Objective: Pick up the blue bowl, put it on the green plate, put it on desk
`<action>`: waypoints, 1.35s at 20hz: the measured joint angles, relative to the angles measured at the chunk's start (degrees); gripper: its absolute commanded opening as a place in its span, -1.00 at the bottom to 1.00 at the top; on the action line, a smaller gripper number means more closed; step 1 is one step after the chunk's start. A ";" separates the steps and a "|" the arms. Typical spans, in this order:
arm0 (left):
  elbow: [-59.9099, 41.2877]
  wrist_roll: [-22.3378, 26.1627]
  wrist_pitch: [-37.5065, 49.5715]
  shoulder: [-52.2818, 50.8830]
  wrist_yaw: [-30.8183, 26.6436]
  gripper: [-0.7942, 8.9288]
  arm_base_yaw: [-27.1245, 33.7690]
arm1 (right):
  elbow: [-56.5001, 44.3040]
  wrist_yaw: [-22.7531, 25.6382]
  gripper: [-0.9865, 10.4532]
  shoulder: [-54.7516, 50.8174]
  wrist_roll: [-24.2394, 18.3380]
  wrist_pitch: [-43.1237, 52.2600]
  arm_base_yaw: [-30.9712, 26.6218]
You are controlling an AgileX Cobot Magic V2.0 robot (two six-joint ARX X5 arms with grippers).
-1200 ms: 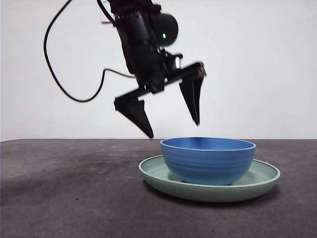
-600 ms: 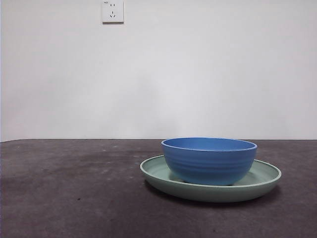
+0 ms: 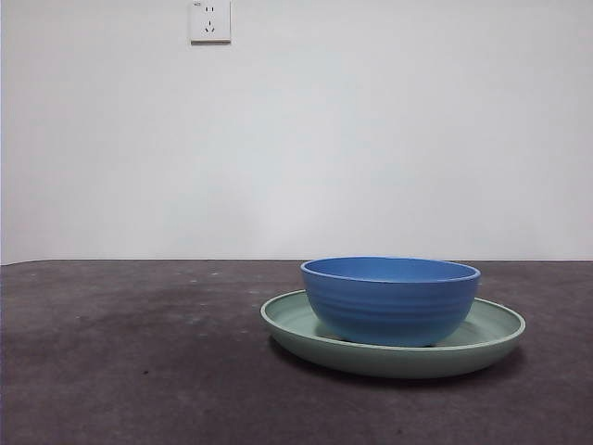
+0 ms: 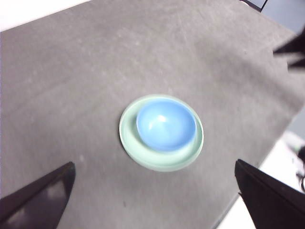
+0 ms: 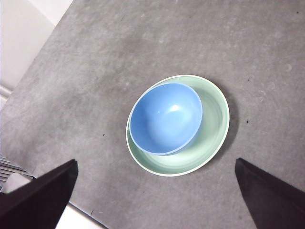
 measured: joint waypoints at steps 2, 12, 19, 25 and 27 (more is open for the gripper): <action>-5.62 -0.15 1.25 -5.86 0.02 0.32 0.00 | 0.02 0.00 0.14 0.63 0.35 -0.72 0.00; -22.18 -1.70 1.38 -19.89 6.08 0.32 0.00 | 0.02 3.45 0.13 9.51 0.07 -5.95 0.00; -22.21 -1.70 1.53 -20.02 6.10 0.32 0.00 | 0.02 7.61 0.13 21.03 -1.46 -6.21 0.42; -22.18 -1.70 1.53 -20.02 6.10 0.32 0.00 | 0.02 10.67 0.11 32.81 -2.49 4.33 3.89; -22.18 -1.70 1.53 -20.02 6.10 0.32 0.00 | 0.02 12.31 0.08 37.00 -2.82 7.63 4.98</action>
